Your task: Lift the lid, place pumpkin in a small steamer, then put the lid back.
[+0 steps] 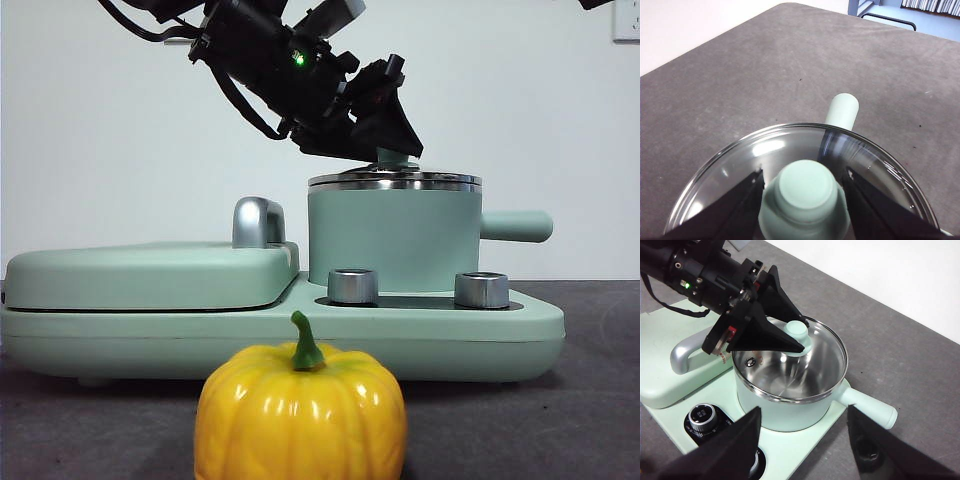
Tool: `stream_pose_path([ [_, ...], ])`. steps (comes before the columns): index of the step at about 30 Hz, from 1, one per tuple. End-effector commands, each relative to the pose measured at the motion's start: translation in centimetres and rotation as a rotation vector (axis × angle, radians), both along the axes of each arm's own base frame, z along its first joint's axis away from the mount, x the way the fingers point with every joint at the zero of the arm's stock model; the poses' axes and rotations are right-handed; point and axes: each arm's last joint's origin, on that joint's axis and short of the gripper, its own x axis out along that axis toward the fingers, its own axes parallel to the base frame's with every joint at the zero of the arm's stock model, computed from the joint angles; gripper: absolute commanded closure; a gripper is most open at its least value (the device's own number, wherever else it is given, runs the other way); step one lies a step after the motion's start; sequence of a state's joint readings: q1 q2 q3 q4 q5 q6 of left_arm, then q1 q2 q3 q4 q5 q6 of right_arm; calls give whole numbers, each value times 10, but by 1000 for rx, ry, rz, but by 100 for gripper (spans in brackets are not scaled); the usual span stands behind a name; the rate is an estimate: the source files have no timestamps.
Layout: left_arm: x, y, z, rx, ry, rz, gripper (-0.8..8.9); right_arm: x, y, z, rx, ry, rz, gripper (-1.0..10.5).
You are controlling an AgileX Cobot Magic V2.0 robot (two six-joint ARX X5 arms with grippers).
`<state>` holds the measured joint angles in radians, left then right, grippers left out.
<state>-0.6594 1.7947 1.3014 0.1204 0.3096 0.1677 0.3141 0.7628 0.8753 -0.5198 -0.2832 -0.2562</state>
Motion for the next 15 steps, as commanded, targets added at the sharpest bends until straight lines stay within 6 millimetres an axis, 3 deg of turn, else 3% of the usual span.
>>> stream_pose_path([
  [1,2,-6,1,-12,-11,-4,685,1,1,6,14,-14,-3,674],
  [3,2,-6,1,-12,-10,-4,817,1,1,6,13,-15,-3,674],
  [15,1,-5,4,-12,-12,-2,803,1,1,6,12,-15,-3,674],
])
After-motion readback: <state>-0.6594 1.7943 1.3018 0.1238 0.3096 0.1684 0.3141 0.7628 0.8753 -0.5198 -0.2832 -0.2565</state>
